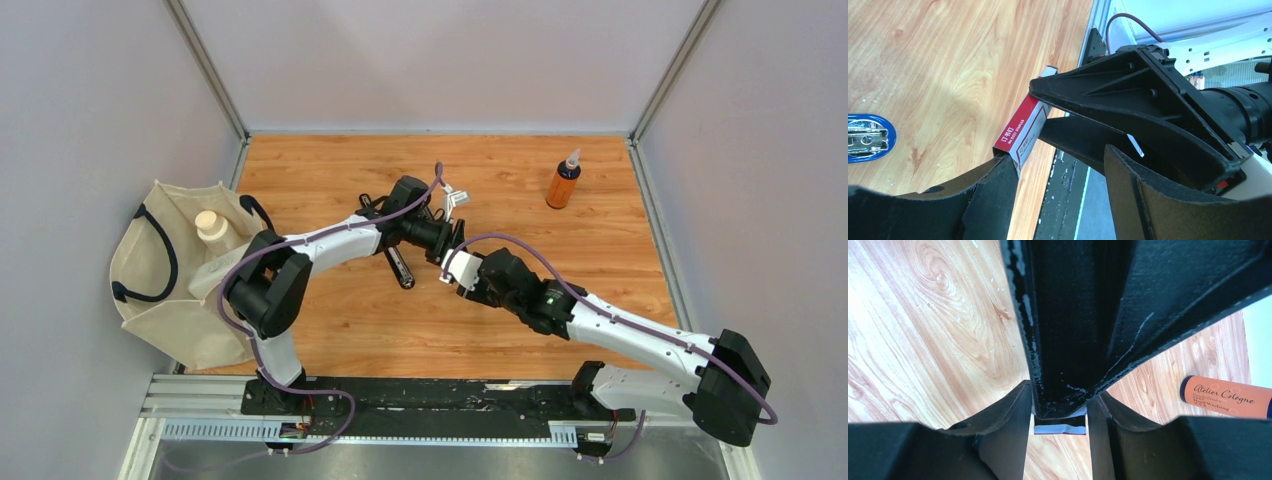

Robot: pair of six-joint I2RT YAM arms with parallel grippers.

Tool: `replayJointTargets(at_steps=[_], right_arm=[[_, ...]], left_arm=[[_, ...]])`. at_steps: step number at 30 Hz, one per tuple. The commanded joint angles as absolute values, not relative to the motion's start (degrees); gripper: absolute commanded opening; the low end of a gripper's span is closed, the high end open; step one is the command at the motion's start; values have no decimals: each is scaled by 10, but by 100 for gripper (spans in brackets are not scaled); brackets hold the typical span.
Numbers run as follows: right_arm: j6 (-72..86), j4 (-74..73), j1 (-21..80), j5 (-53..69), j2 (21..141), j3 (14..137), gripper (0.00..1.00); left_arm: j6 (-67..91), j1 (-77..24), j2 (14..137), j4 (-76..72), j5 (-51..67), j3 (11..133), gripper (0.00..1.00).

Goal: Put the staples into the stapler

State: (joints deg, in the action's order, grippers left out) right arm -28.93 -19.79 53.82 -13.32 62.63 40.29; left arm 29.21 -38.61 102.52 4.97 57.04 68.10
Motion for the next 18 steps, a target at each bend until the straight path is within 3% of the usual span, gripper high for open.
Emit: replayJointTargets(at_steps=[1,18], right_arm=[[-276,-51,551,-122,616,443,44],[-285,-37,563,-145,638,440,45]], left_arm=[[287,-419,1041,58,588,702,69],[291,-423,1042,52,595,703,57]])
